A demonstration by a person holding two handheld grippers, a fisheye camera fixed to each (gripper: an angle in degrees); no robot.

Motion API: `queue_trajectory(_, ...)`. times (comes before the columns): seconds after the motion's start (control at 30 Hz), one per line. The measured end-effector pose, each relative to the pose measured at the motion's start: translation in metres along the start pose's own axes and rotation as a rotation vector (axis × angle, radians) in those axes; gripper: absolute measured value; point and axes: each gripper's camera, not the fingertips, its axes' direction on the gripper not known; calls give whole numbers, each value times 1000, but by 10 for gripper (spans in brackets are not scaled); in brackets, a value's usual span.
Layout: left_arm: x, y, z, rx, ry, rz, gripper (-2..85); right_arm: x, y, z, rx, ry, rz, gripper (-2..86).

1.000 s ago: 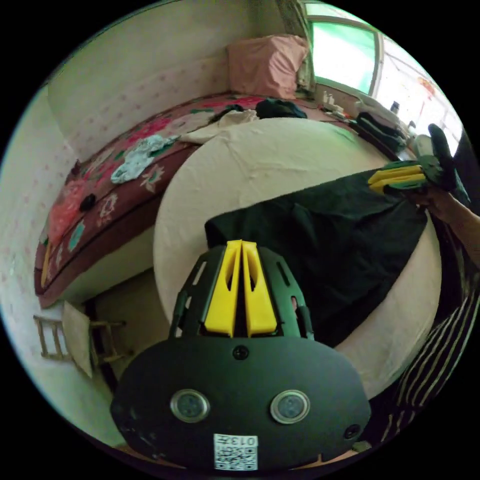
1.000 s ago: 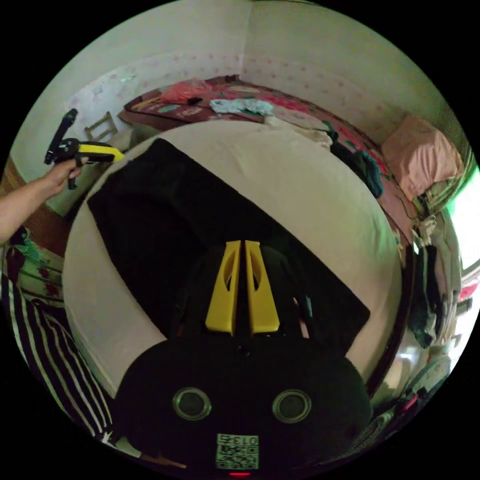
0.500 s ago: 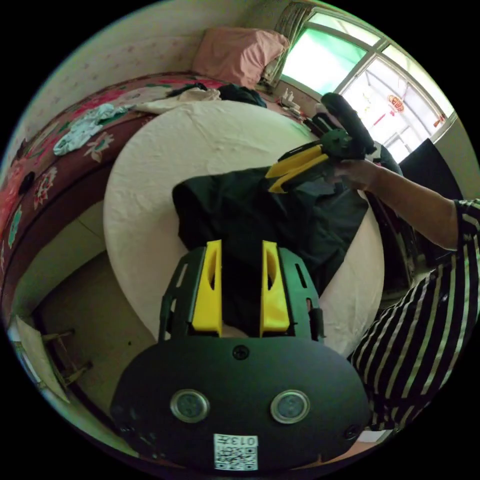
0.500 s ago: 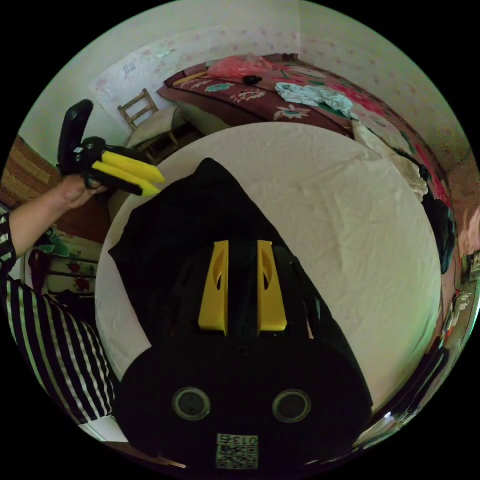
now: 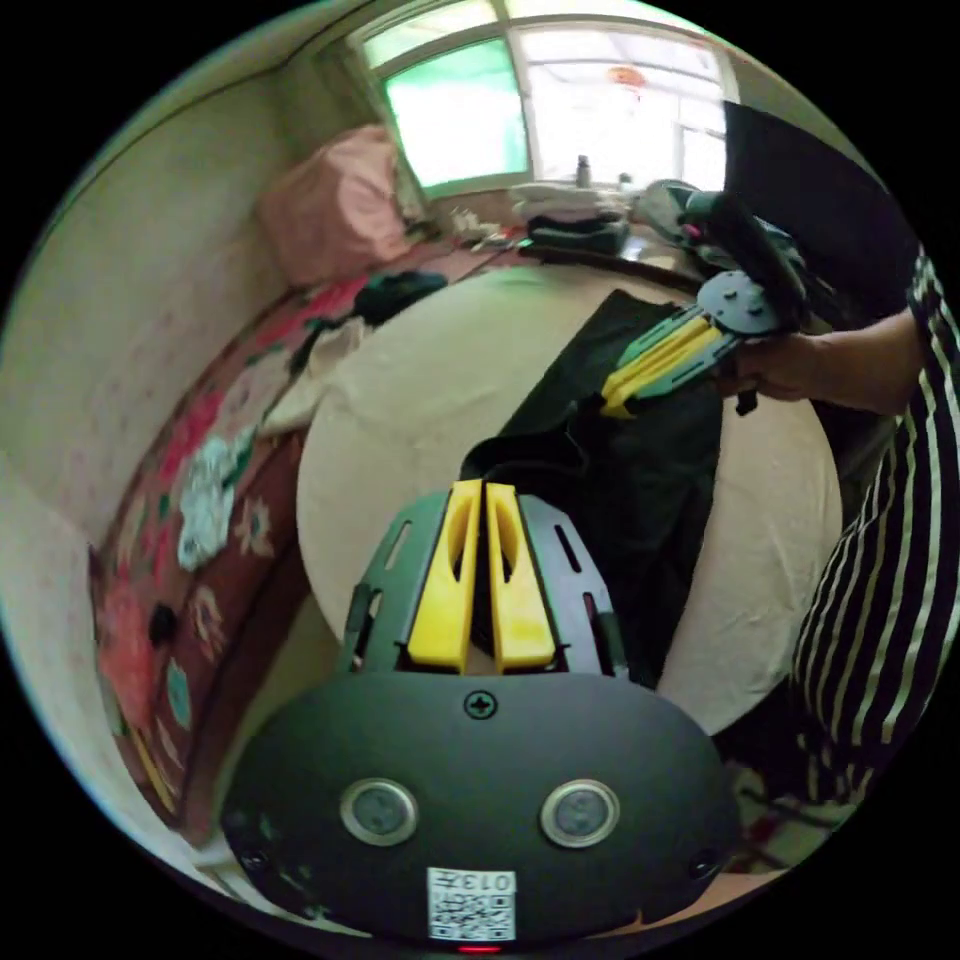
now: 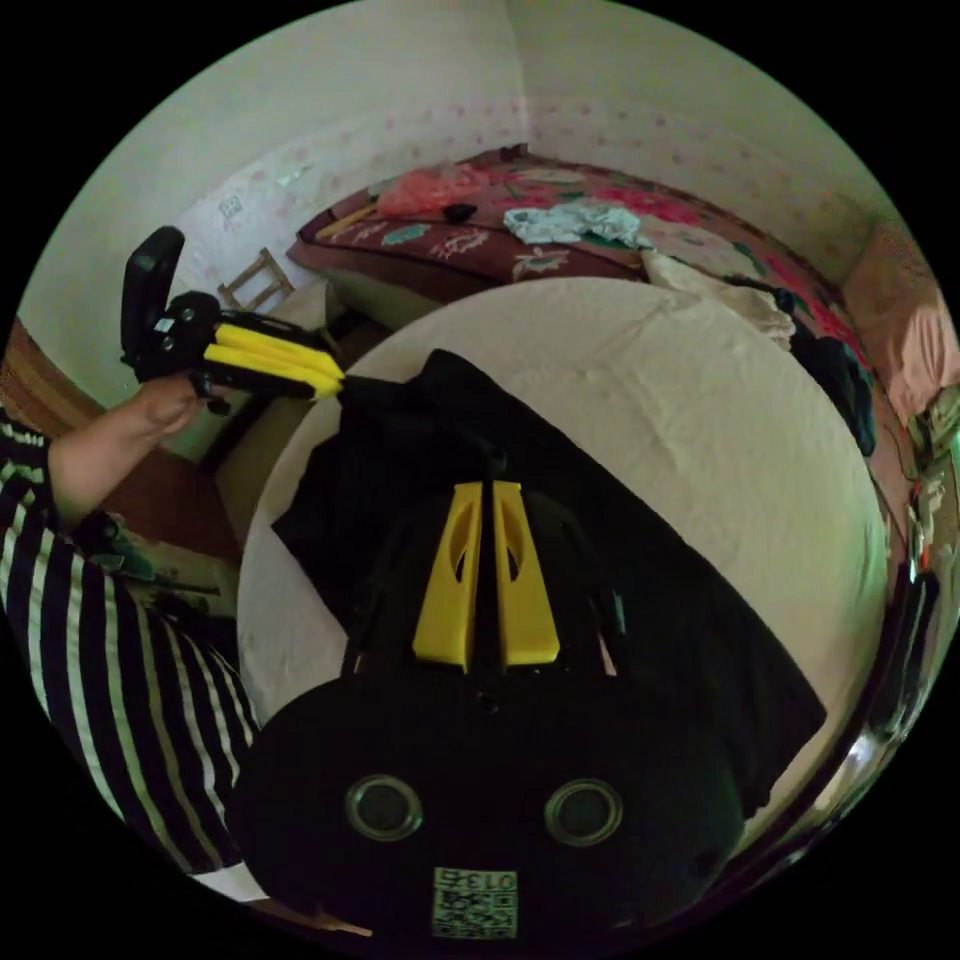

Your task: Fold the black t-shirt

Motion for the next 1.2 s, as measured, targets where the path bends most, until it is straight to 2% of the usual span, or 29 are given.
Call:
queue_trajectory(0.07,0,-29,-4,78,1,169,7,4,14,-12,83,-38,155,18)
queue_trajectory(0.13,-4,-48,2,106,11,226,12,17,35,-23,199,-79,402,16)
queue_trajectory(0.17,-12,-56,12,76,21,221,15,21,39,-25,221,-84,457,16)
queue_trajectory(0.23,-27,-59,23,28,79,161,22,44,58,-22,273,-120,724,16)
queue_trajectory(0.33,-45,-42,44,-23,214,23,37,70,81,6,209,-281,1018,17)
queue_trajectory(0.4,-46,-27,57,-84,226,-33,47,70,84,21,145,-313,1050,16)
queue_trajectory(0.53,-38,-3,82,-196,270,-70,43,56,79,37,82,-295,1001,16)
queue_trajectory(0.63,-29,4,95,-257,220,-28,14,52,73,39,95,-335,1018,14)
queue_trajectory(0.7,-34,6,94,-263,207,-68,5,44,64,38,66,-315,977,12)
queue_trajectory(0.77,-45,9,88,-258,176,-196,0,34,57,41,8,-259,924,11)
queue_trajectory(0.87,-45,13,62,-141,104,-233,-2,32,51,30,22,-164,903,7)
queue_trajectory(0.93,-32,12,46,-45,121,-184,-3,18,25,10,63,74,741,5)
queue_trajectory(0.97,-18,8,43,-7,139,-105,-3,14,16,8,73,114,689,5)
queue_trajectory(1.07,14,-6,66,-120,60,59,-3,-13,-39,23,53,79,385,4)
queue_trajectory(1.13,16,-7,85,-180,48,75,-3,-43,-77,54,-66,45,148,1)
queue_trajectory(1.2,6,-3,102,-239,76,32,-3,-64,-91,78,-177,71,23,0)
